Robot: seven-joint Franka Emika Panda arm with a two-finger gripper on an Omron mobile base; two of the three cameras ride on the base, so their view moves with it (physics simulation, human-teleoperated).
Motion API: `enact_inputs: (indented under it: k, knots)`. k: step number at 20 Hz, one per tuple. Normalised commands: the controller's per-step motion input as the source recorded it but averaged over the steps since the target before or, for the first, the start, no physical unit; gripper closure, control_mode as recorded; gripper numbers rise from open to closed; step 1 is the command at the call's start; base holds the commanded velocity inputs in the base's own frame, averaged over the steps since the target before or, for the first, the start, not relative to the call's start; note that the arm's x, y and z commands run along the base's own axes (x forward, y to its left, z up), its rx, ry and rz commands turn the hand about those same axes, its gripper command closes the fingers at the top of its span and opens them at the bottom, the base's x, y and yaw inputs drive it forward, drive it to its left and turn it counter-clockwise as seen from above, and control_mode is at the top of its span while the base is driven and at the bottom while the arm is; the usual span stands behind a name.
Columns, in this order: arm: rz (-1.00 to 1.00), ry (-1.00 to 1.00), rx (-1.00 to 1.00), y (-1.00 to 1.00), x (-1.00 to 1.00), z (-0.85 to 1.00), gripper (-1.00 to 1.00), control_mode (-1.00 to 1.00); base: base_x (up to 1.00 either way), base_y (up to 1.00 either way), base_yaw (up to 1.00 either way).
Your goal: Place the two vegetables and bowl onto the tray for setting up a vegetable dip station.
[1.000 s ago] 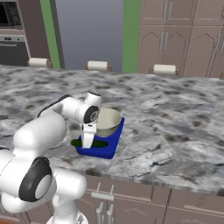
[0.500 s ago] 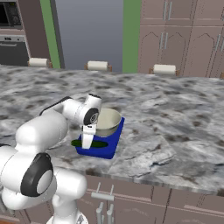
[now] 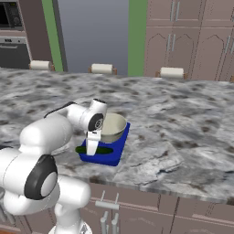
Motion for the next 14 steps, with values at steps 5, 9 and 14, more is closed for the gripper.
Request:
enact_inputs:
  k: [5,9,14]
  knots:
    - [0.00,-0.03,0.00,0.00,0.05,-0.06,1.00,-1.00,0.00,0.00,0.00]
    - [0.00,-0.05,0.00,0.00,0.04,-0.05,1.00,-1.00,0.00,0.00,0.00]
    - [0.00,-0.07,0.00,0.01,0.02,-0.05,1.00,-1.00,0.00,0.00,0.00]
